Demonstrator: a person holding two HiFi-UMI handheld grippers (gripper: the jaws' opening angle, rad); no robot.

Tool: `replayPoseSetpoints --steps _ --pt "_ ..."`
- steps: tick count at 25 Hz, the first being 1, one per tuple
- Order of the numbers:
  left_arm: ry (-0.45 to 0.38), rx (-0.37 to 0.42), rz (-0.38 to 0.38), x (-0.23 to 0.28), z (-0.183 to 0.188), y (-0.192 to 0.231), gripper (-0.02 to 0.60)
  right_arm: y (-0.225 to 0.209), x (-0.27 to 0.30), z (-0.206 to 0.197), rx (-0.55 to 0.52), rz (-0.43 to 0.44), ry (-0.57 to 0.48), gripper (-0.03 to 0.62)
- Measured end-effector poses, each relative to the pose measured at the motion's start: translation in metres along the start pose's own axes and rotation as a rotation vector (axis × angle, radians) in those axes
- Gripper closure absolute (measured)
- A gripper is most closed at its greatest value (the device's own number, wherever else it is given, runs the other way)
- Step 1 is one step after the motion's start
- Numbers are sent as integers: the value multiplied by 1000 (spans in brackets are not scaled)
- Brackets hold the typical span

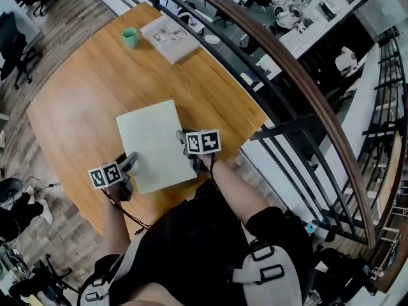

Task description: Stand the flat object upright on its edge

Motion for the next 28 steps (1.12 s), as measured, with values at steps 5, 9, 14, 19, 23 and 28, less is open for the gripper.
replayPoseSetpoints --steps 5,9,14,19,23,28 --pt "-99 66 9 -26 20 -9 347 22 -7 23 -83 45 -38 493" --pt "-181 148 38 -59 42 -23 348 51 -16 47 -154 109 -95 491" --pt "-342 192 100 -103 64 -29 348 94 -16 78 -243 200 -135 491" --pt "-489 174 169 -144 62 -24 348 137 -11 96 -371 276 -145 491" --pt "-597 159 247 -186 55 -18 348 187 -5 103 -479 373 -148 491" --pt "-695 128 336 -232 46 -4 348 249 10 112 -617 490 -136 491"
Point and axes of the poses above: the fingertips, and each gripper's own axes: x forward along the fingers, y to its left, z out of its top, the point moved 3 cm from there along -x, backward along the fingers
